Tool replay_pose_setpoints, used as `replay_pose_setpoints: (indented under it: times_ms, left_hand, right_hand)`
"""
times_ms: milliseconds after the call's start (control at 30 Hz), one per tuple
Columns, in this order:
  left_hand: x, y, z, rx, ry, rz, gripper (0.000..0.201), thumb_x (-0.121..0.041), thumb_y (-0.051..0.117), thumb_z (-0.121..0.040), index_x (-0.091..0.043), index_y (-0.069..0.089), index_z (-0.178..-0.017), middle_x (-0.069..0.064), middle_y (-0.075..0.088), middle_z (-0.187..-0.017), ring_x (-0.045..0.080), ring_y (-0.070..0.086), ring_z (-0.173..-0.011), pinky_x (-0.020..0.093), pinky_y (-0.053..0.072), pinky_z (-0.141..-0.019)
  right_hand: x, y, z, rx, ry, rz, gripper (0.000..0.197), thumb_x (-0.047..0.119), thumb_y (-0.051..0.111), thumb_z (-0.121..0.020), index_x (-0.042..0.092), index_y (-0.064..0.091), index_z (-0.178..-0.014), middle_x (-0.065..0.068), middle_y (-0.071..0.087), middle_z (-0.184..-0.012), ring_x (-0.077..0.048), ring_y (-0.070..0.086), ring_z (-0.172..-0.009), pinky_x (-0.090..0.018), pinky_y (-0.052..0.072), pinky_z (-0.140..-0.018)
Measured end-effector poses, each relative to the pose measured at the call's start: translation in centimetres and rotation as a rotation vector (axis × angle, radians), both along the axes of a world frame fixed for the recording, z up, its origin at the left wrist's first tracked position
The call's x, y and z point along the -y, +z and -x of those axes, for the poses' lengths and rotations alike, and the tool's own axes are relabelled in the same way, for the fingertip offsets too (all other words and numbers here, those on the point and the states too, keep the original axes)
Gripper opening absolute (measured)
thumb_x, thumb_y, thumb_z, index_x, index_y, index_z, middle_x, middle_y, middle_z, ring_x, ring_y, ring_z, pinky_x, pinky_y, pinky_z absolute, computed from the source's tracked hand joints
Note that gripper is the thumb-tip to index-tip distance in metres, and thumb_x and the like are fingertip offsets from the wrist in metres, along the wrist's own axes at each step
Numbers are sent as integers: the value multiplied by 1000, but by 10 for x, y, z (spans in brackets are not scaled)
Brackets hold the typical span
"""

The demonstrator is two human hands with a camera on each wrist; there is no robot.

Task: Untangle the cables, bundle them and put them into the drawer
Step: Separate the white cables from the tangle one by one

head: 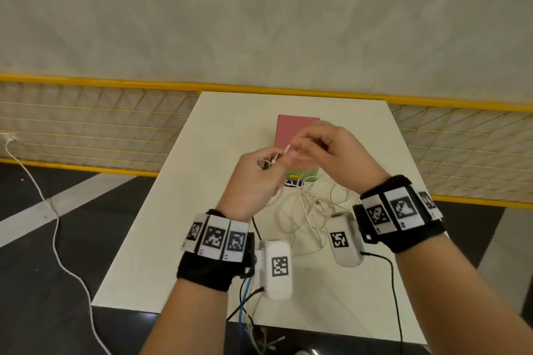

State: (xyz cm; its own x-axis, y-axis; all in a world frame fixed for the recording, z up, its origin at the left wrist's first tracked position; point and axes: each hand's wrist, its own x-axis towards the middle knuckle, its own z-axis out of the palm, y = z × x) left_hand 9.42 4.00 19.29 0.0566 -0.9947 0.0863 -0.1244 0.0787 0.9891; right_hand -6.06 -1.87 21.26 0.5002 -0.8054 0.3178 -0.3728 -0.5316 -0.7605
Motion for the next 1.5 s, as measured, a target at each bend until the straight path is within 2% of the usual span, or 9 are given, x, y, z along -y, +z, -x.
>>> replay_pose_setpoints:
  times_ms: [200, 433, 633, 800, 933, 1133, 1267, 1333, 1500]
  left_hand:
    - [4, 2, -33, -282, 523, 126, 26, -28, 59, -95, -20, 59, -71, -9, 40, -48, 8, 29, -42, 21, 22, -41]
    - [-2, -7, -25, 64, 339, 214, 41, -28, 61, -94, -46, 49, -128, 1, 61, -63, 6, 53, -51, 16, 44, -57]
    - [-3, -4, -23, 301, 385, 261, 25, -37, 59, -94, -22, 59, -73, -6, 50, -56, 4, 41, -48, 19, 34, -48]
    - [-4, 2, -53, 125, 681, 231, 22, -36, 57, -95, -20, 62, -80, -4, 44, -56, 10, 39, -49, 27, 34, -55]
    - [-9, -1, -30, 231, 324, 191, 29, -31, 61, -93, -35, 54, -121, 0, 59, -59, 7, 54, -50, 18, 45, -57]
    - [-10, 6, -30, 293, 454, 288, 29, -35, 56, -95, -12, 55, -78, 0, 44, -58, 11, 37, -52, 25, 33, -51]
    - [-11, 13, -67, 39, 644, 258, 19, -44, 57, -93, -35, 62, -76, -3, 47, -62, 16, 41, -56, 35, 37, -58]
    - [-13, 13, -64, 68, 575, 209, 5, -42, 60, -92, -47, 61, -94, -6, 54, -68, 17, 48, -60, 38, 44, -61]
    - [-17, 13, -27, 186, 249, 210, 67, -35, 66, -89, -43, 31, -145, -23, 59, -63, 11, 53, -60, 24, 47, -59]
  right_hand:
    - [8, -17, 20, -64, -35, -79, 24, 19, 47, -98, 22, 64, -81, -11, 64, -88, -29, 56, -86, -32, 42, -80]
    - [7, -19, 3, -146, 64, -21, 22, 15, 49, -97, 7, 67, -88, 8, 56, -79, 4, 51, -76, -8, 37, -73]
    - [7, 0, -4, -156, 135, 32, 20, 14, 48, -97, 10, 65, -87, 13, 56, -78, 7, 52, -76, -8, 38, -73]
    - [15, -12, 12, -167, 36, -54, 22, 15, 46, -98, 10, 65, -89, -7, 60, -86, -17, 55, -84, -23, 41, -77]
    - [9, -4, -2, -177, 117, 23, 22, 13, 47, -98, 5, 65, -89, 2, 57, -80, 1, 52, -77, -8, 37, -70]
    - [22, 3, 3, -193, 135, 129, 20, 14, 43, -99, 10, 60, -90, 15, 48, -82, 9, 47, -83, -6, 33, -78]
    - [38, -12, 26, -278, 4, 26, 22, 19, 38, -100, 20, 56, -87, 10, 49, -84, 3, 47, -82, -9, 32, -75]
    - [35, -11, 22, -276, -3, 17, 23, 18, 38, -101, 18, 57, -87, 4, 51, -85, 3, 47, -81, -6, 31, -74]
    - [11, 20, -5, -181, 114, 150, 22, 16, 40, -100, 19, 57, -86, 10, 54, -83, 9, 47, -82, -5, 33, -76]
